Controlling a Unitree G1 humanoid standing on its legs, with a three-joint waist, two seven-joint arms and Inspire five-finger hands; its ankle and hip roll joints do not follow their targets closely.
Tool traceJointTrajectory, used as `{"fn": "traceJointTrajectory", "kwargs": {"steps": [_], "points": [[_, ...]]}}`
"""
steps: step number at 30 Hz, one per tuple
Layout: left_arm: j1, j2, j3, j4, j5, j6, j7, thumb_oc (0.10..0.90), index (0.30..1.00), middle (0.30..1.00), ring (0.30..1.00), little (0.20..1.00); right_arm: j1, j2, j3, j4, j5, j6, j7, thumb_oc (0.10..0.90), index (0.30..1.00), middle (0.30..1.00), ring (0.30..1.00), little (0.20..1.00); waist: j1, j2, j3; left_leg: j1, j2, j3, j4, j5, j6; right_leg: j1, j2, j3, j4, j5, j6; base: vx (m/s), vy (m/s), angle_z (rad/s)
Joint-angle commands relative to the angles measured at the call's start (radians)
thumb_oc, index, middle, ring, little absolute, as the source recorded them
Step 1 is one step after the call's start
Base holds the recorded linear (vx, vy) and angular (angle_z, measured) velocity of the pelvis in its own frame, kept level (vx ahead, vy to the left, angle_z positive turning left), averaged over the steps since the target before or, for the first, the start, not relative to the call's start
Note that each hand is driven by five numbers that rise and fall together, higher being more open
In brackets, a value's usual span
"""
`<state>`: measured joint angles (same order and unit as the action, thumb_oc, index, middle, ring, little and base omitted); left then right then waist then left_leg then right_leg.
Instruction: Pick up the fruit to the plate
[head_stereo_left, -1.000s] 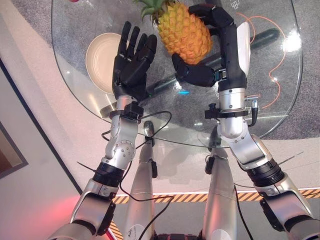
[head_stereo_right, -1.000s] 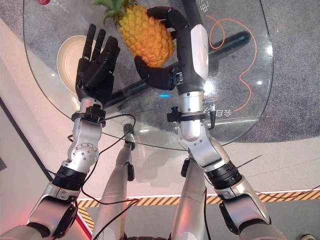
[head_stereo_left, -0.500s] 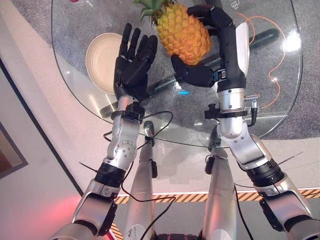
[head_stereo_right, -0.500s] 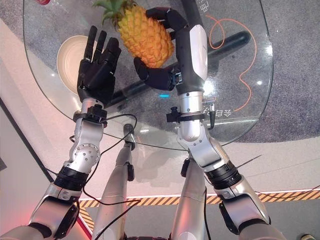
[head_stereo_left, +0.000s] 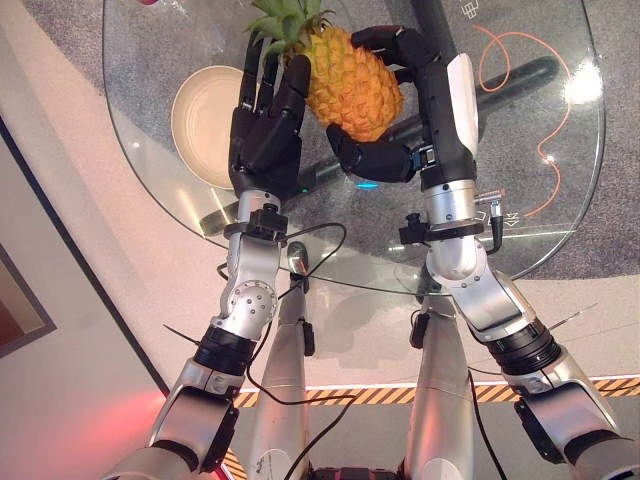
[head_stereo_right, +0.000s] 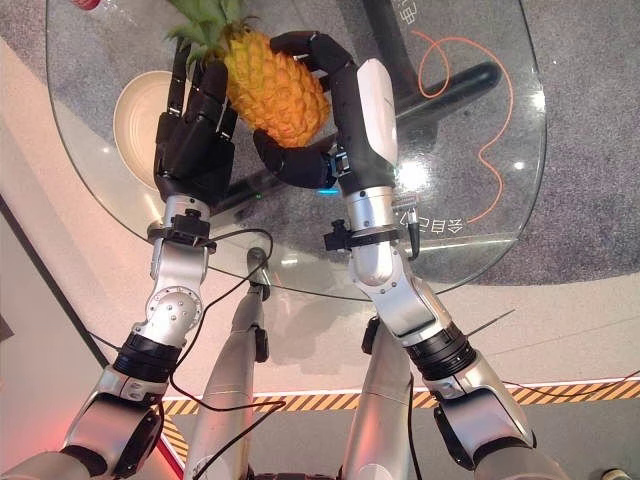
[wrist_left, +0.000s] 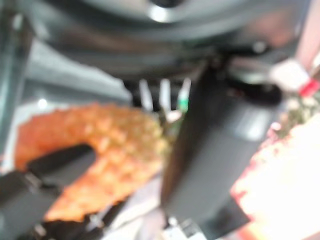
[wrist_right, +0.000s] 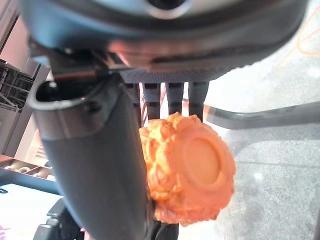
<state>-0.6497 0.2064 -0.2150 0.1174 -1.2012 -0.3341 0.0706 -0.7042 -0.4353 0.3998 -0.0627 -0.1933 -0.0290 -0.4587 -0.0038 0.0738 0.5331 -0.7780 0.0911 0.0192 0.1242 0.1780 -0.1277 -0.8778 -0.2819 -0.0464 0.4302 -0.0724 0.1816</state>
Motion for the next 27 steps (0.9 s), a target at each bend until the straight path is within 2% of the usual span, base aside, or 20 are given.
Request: {"fn": "traceJointTrajectory", "kwargs": {"steps": [1,12,27], "points": [[-0.096,0.018,0.028,-0.150,0.017,-0.085,-0.104,0.800,0.900,0.900,0.900,0.900,-0.159,0.036,0.008,-0.196,-0.024,-0.105,0.014,0.100,0.300,0.300,0.300,0.200,0.006,-0.030,-0.013,-0.022,-0.035,-0.003,0.085,-0.065,0.032,0.074,0.061,-0.073,-0.181,0.164,-0.039,0.00,0.000,0.00],[-0.101,0.014,0.040,-0.156,-0.005,-0.125,-0.109,0.800,0.900,0.900,0.900,0.900,-0.159,0.019,0.018,-0.193,-0.032,-0.096,0.050,0.100,0.300,0.300,0.300,0.200,0.007,-0.033,-0.013,-0.022,-0.037,-0.007,0.084,-0.065,0.031,0.073,0.061,-0.074,-0.181,0.163,-0.038,0.00,0.000,0.00],[-0.105,0.030,0.047,-0.141,0.014,-0.130,-0.064,0.800,0.900,0.900,0.900,0.900,-0.163,-0.016,0.048,-0.185,-0.042,-0.091,0.138,0.100,0.300,0.300,0.300,0.200,0.007,-0.036,-0.013,-0.024,-0.037,-0.011,0.082,-0.062,0.029,0.071,0.063,-0.076,-0.182,0.165,-0.035,0.00,0.000,0.00]]}}
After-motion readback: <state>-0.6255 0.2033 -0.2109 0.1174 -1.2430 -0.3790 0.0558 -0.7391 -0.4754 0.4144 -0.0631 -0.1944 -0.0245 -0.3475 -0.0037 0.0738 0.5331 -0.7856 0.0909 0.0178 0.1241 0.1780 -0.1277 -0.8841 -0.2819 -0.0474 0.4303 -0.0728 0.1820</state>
